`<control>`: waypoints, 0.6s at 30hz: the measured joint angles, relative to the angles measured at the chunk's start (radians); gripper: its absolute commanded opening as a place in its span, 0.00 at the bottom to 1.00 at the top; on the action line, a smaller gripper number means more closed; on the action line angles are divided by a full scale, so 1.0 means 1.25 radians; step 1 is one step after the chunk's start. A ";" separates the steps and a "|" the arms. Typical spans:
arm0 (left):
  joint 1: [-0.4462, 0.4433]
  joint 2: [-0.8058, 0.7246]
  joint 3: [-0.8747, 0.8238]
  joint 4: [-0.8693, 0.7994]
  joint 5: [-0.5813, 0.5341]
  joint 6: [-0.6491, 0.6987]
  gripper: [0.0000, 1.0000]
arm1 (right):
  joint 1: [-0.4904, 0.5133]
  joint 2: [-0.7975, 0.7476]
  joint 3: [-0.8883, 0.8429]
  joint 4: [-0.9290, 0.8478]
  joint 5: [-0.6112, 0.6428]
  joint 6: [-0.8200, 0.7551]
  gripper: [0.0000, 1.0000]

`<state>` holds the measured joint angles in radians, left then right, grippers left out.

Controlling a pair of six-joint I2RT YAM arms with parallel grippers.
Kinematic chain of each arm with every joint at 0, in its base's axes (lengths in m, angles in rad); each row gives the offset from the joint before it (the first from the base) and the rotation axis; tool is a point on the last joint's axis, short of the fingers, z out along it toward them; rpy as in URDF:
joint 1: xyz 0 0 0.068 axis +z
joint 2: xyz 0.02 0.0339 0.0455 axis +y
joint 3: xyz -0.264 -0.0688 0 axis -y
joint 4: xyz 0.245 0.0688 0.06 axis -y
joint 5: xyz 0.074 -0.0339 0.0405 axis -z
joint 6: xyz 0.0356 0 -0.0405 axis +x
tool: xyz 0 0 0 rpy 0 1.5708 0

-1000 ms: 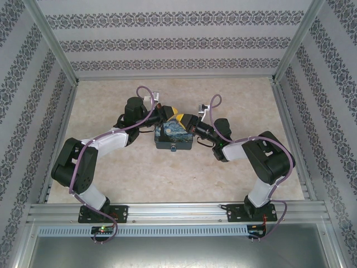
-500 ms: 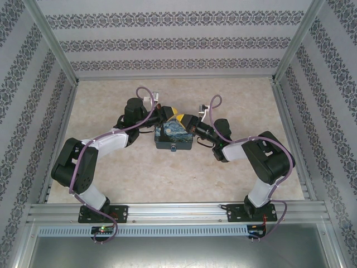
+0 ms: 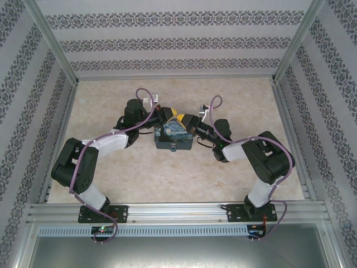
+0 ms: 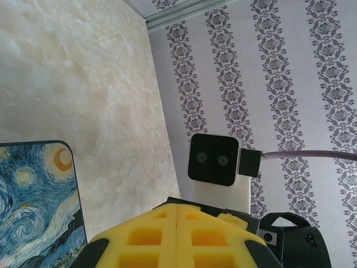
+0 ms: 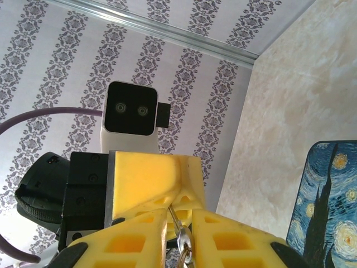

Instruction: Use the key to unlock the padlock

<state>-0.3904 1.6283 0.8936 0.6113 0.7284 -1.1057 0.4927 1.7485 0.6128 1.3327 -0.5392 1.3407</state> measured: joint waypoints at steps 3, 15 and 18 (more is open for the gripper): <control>0.000 0.000 0.000 0.000 0.000 0.000 0.00 | 0.000 0.002 0.000 0.000 0.000 0.000 0.23; 0.000 0.000 0.000 0.000 -0.003 -0.002 0.00 | 0.001 0.013 0.000 0.001 -0.001 0.000 0.22; 0.000 0.000 0.000 0.000 -0.003 -0.002 0.00 | 0.001 0.013 0.001 0.000 -0.002 0.000 0.21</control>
<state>-0.3904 1.6283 0.8936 0.6117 0.7246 -1.1080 0.4938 1.7645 0.6136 1.3331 -0.5411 1.3411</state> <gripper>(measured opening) 0.053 0.217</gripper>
